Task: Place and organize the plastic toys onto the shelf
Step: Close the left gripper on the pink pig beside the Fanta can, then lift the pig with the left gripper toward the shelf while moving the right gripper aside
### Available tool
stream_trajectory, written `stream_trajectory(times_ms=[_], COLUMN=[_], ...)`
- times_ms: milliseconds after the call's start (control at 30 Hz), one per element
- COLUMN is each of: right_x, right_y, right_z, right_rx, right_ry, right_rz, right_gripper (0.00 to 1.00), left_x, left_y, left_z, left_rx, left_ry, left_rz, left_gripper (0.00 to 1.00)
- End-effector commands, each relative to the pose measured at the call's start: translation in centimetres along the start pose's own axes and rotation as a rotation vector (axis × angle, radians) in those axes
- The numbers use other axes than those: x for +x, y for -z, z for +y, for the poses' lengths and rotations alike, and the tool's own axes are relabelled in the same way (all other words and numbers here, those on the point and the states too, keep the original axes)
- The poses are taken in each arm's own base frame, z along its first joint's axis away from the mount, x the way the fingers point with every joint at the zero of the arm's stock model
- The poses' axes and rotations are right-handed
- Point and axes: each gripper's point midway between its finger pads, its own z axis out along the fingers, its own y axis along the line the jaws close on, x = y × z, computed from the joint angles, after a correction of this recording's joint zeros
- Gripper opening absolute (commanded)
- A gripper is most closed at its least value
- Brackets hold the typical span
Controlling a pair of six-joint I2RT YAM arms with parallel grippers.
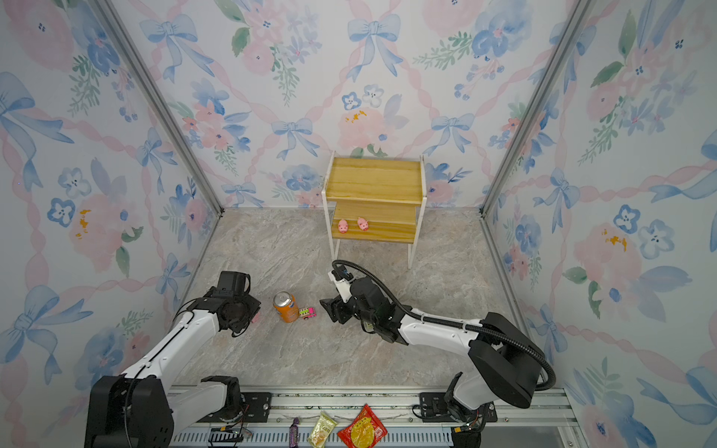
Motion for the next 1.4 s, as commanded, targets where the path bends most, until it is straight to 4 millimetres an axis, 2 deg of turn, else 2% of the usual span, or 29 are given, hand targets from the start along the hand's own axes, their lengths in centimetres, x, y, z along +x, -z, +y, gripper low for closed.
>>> stream_trajectory(times_ms=[0, 200, 333, 467, 567, 633, 800, 967, 1100, 1367], right_x=[-0.7, -2.8, -4.4, -5.0, -4.9, -4.7, -3.6, -2.6, -1.7, -0.6], right_y=[1.0, 2.7, 4.8, 7.0, 9.0, 10.4, 13.9, 16.4, 17.5, 17.7], right_z=[-0.7, -2.8, -4.4, -5.5, -6.7, -7.7, -10.5, -12.0, -12.5, -12.8], right_rx=[0.000, 0.034, 0.064, 0.120, 0.176, 0.217, 0.331, 0.397, 0.426, 0.442], right_ry=[-0.050, -0.134, -0.214, -0.243, -0.279, -0.306, -0.358, -0.382, -0.391, -0.398], right_rz=[-0.016, -0.071, -0.132, -0.157, -0.174, -0.184, -0.203, -0.211, -0.208, -0.189], right_gripper=[0.70, 0.69, 0.68, 0.68, 0.68, 0.68, 0.68, 0.68, 0.68, 0.68], left_x=[-3.6, -7.6, -7.9, -5.7, -2.5, -0.1, 7.4, 12.4, 14.5, 16.5], left_y=[2.6, 6.4, 8.5, 10.7, 11.4, 11.4, 10.2, 8.0, 5.4, 0.4], left_z=[-1.7, -5.9, -10.0, -14.6, -17.3, -18.4, -19.8, -20.2, -20.2, -19.5], left_rx=[0.013, 0.055, 0.072, 0.113, 0.142, 0.158, 0.190, 0.169, 0.115, 0.005], left_ry=[-0.063, -0.158, -0.280, -0.417, -0.524, -0.583, -0.714, -0.786, -0.823, -0.857], left_rz=[-0.138, -0.304, -0.396, -0.469, -0.492, -0.492, -0.462, -0.445, -0.456, -0.488], left_gripper=[0.32, 0.33, 0.34, 0.35, 0.35, 0.35, 0.35, 0.35, 0.37, 0.39])
